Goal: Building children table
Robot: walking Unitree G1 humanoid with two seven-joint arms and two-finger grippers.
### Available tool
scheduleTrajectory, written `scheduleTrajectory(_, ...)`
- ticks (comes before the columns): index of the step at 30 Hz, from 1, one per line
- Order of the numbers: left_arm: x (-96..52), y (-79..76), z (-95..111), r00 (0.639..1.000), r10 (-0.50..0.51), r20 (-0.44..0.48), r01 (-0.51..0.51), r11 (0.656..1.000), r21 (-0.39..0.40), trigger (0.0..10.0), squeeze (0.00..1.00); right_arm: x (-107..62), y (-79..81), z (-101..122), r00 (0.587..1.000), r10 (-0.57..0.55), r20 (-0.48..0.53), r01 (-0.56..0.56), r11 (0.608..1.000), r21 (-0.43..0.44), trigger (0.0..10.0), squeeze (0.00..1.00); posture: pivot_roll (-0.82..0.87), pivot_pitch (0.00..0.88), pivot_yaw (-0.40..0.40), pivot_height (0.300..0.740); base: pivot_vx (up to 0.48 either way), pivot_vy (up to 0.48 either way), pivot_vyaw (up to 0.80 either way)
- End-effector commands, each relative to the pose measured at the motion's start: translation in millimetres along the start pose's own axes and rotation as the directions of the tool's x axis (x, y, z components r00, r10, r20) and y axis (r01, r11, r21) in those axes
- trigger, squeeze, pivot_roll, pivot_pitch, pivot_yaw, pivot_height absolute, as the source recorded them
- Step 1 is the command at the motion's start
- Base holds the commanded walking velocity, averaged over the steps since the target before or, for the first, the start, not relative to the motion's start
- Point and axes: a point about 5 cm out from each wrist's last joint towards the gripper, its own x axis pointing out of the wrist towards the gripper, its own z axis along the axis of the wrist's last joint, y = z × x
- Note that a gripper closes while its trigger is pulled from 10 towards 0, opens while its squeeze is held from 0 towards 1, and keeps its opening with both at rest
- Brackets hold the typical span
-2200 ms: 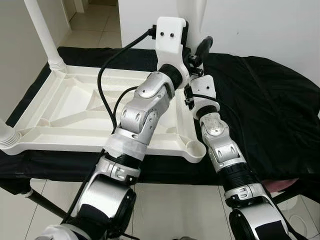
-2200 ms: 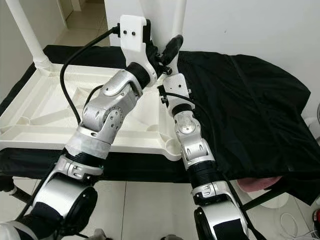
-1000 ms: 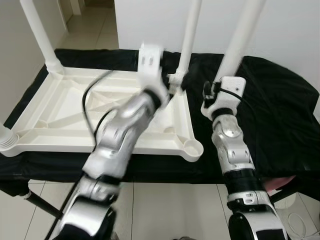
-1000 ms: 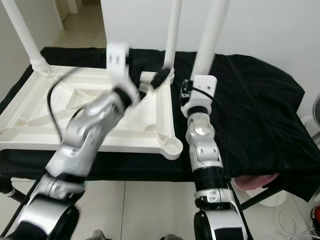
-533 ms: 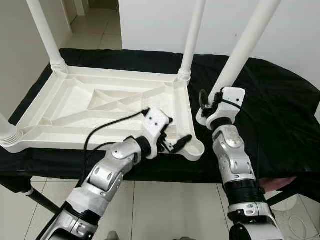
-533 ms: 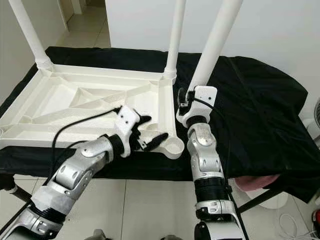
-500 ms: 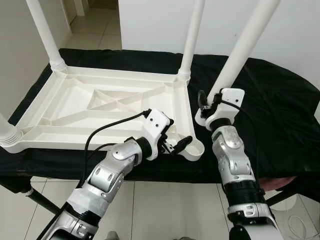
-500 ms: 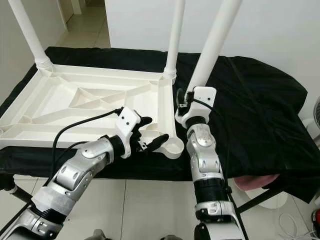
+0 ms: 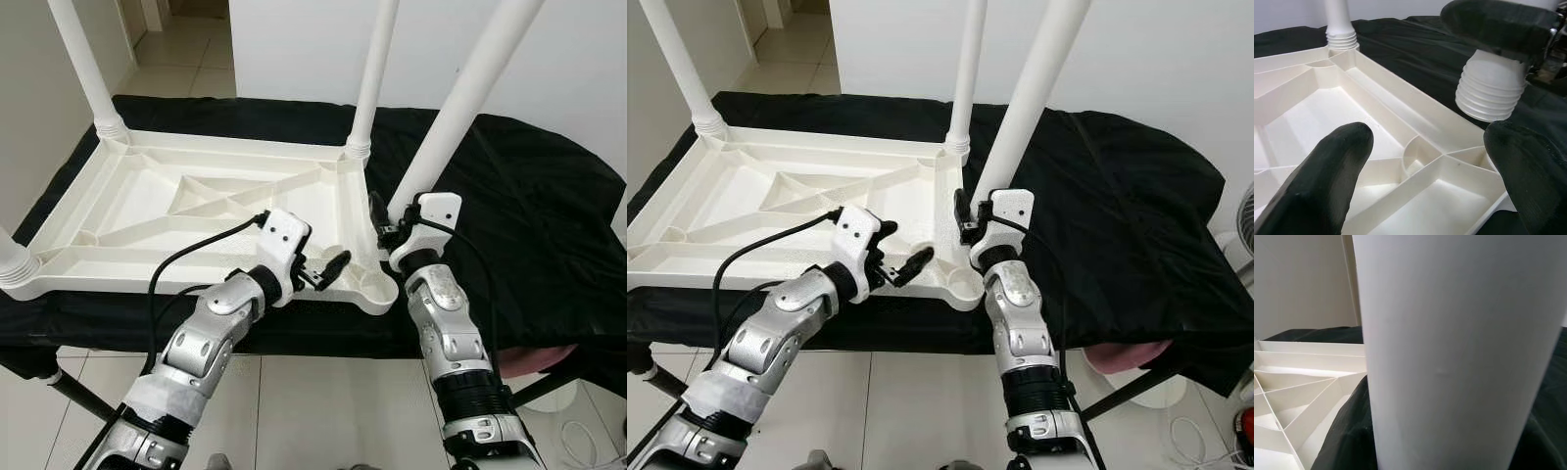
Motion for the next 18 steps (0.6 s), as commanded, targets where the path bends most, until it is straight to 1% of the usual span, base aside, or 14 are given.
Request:
scheduleTrajectory(1,-11.6,-3.3,-2.4,0.998,-0.061,0.016,0.062,0.993,-0.099,10.0,0.00,-6.8,1.0,-6.3,1.000,-0.012,-0.026,0.012,1.000,0.003,10.0,0.00,-0.02,0.000,-0.051,0.740,0.000,0.000,0.00)
scheduleTrajectory(2,-14.7,-3.9,-3.4,0.997,-0.076,0.018,0.077,0.989,-0.127,10.0,0.00,-8.4,1.4,-8.3,0.999,-0.016,-0.038,0.016,1.000,-0.001,10.0,0.00,-0.02,0.000,-0.052,0.740,0.000,0.000,0.00)
scheduleTrajectory(6,-17.5,-3.2,-4.6,0.997,-0.070,0.024,0.072,0.990,-0.121,10.0,0.00,-11.0,1.8,-11.5,0.998,-0.007,-0.057,0.007,1.000,-0.007,10.0,0.00,-0.02,0.000,-0.061,0.740,0.000,0.000,0.00)
scheduleTrajectory(7,-17.9,-2.9,-4.9,0.998,-0.066,0.024,0.069,0.991,-0.116,10.0,0.00,-11.7,1.7,-11.8,0.998,0.000,-0.061,-0.001,1.000,-0.009,10.0,0.00,-0.02,0.000,-0.061,0.740,0.000,0.000,0.00)
scheduleTrajectory(8,-17.6,-2.3,-4.5,0.998,-0.058,0.027,0.060,0.994,-0.095,10.0,0.00,-12.3,1.2,-11.3,0.998,0.014,-0.059,-0.015,1.000,-0.016,10.0,0.00,-0.02,0.000,-0.064,0.740,0.000,0.000,0.00)
scheduleTrajectory(10,-17.6,-2.3,-4.5,0.998,-0.058,0.027,0.060,0.994,-0.095,10.0,0.00,-12.3,1.2,-11.3,0.998,0.014,-0.059,-0.015,1.000,-0.016,10.0,0.00,-0.02,0.000,-0.064,0.740,0.000,0.000,0.00)
scheduleTrajectory(11,-17.1,-1.6,-4.4,0.998,-0.056,0.017,0.057,0.997,-0.059,10.0,0.00,-13.6,0.2,-10.4,0.998,0.046,-0.049,-0.049,0.997,-0.066,10.0,0.00,-0.02,0.000,-0.066,0.740,0.000,0.000,0.00)
scheduleTrajectory(13,-17.1,-1.6,-4.4,0.998,-0.056,0.017,0.057,0.997,-0.059,10.0,0.00,-13.6,0.2,-10.4,0.998,0.046,-0.049,-0.049,0.997,-0.066,10.0,0.00,-0.02,0.000,-0.066,0.740,0.000,0.000,0.00)
scheduleTrajectory(14,-17.0,-1.1,-3.5,0.998,-0.058,0.022,0.059,0.997,-0.045,10.0,0.00,-14.0,0.0,-10.3,0.997,0.060,-0.046,-0.064,0.995,-0.081,10.0,0.00,-0.02,0.000,-0.067,0.740,0.000,0.000,0.00)
scheduleTrajectory(16,-18.1,-2.2,-3.2,0.996,-0.089,0.016,0.089,0.995,-0.044,10.0,0.00,-15.4,1.6,-9.9,0.995,0.094,-0.041,-0.098,0.991,-0.089,10.0,0.00,-0.02,0.000,-0.067,0.740,0.000,0.000,0.00)
scheduleTrajectory(17,-18.1,-2.2,-3.2,0.996,-0.089,0.016,0.089,0.995,-0.044,10.0,0.00,-15.4,1.6,-9.9,0.995,0.094,-0.041,-0.098,0.991,-0.089,10.0,0.00,-0.02,0.000,-0.067,0.740,0.000,0.000,0.00)
scheduleTrajectory(18,-19.8,-4.4,-3.0,0.993,-0.118,0.017,0.119,0.992,-0.042,10.0,0.00,-16.4,2.4,-10.0,0.993,0.107,-0.041,-0.110,0.990,-0.090,10.0,0.00,-0.02,0.000,-0.068,0.740,0.000,0.000,0.00)
